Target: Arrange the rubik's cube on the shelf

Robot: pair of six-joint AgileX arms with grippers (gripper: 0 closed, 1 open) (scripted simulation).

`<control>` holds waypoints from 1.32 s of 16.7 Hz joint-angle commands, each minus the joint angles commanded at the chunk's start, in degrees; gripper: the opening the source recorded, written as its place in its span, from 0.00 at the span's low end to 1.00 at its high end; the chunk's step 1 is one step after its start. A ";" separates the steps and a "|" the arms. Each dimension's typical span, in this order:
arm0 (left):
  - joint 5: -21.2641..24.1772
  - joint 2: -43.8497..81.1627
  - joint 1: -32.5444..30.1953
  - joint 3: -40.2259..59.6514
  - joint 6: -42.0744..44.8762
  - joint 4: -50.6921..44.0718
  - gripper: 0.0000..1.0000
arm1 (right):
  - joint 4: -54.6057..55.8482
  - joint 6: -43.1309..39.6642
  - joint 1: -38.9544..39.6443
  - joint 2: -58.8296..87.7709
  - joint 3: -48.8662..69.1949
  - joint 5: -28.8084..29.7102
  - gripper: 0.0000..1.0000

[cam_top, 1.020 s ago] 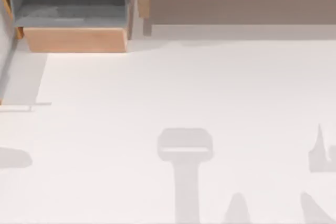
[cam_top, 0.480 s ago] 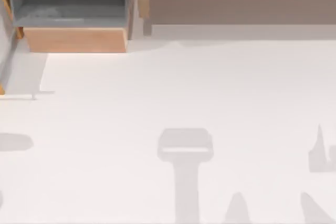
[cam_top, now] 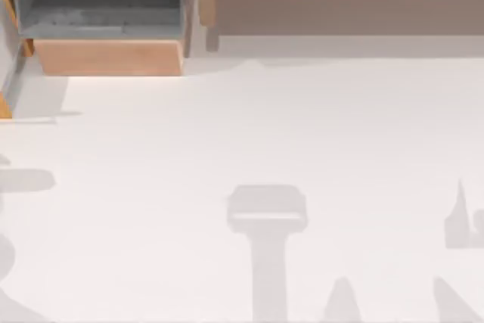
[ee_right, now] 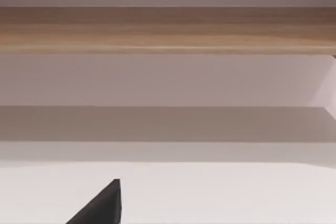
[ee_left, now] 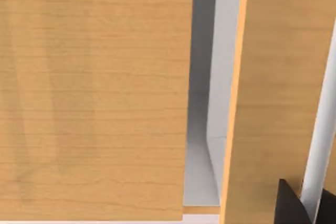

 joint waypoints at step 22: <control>-8.03 12.26 -7.94 26.93 -0.37 -14.59 0.00 | 0.00 0.00 0.00 0.00 0.00 0.00 1.00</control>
